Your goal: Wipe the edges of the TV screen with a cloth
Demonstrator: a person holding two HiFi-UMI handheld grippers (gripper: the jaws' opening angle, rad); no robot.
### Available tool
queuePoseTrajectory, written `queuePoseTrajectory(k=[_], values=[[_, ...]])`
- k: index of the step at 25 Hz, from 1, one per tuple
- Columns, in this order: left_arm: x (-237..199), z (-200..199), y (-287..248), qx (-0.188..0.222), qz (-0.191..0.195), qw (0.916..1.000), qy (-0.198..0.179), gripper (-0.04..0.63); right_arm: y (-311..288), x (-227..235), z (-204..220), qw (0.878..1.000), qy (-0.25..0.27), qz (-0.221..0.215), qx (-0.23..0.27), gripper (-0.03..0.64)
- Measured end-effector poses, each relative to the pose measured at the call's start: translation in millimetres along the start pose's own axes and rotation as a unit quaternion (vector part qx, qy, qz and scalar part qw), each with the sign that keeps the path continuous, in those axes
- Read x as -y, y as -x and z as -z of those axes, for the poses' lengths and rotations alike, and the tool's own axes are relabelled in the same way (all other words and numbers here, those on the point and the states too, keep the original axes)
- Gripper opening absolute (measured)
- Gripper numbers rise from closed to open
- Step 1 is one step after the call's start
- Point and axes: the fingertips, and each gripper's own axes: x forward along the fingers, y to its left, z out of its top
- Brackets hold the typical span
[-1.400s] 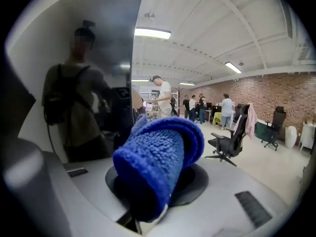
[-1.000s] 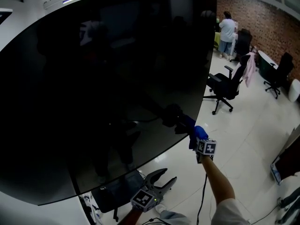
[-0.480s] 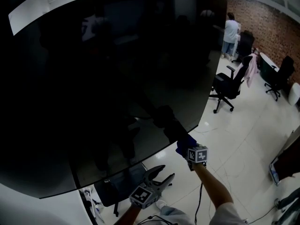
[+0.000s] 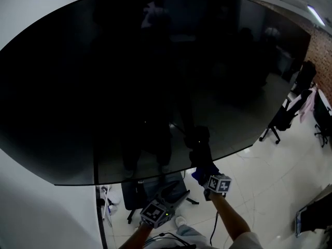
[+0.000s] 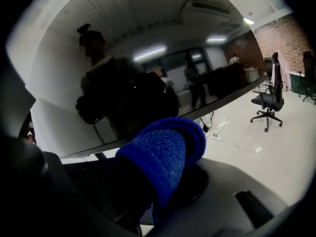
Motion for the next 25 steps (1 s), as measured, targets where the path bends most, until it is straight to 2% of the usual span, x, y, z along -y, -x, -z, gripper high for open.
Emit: queuePoseTrajectory(k=[3, 7, 11, 15, 19, 25], values=[[-24.5, -10.4, 36.9, 0.010, -0.043, 0.9990, 0.004, 0.196, -9.7, -48.1, 11.7, 1.000, -0.006, -0.024, -0.008, 0.100], [-55.4, -10.6, 91.5, 0.026, -0.111, 0.9934, 0.009, 0.196, -26.0, -125.5, 38.4, 0.996, 0.004, -0.078, -0.036, 0.100], [-81.4, 17.3, 148.0, 0.013, -0.148, 0.9886, -0.023, 0.196, -40.8, -190.6, 68.6, 0.992, 0.016, -0.108, -0.061, 0.101], [-96.0, -0.7, 202.5, 0.030, -0.214, 0.9764, 0.005, 0.196, -51.7, -240.1, 90.5, 0.987, 0.027, -0.140, -0.076, 0.101], [-120.6, 20.3, 252.7, 0.024, -0.259, 0.9655, -0.011, 0.196, -65.5, -301.6, 113.5, 0.976, 0.051, -0.188, -0.103, 0.101], [-139.0, 18.7, 318.4, 0.029, -0.330, 0.9436, 0.000, 0.196, -82.2, -396.2, 148.7, 0.954, 0.072, -0.255, -0.138, 0.101]])
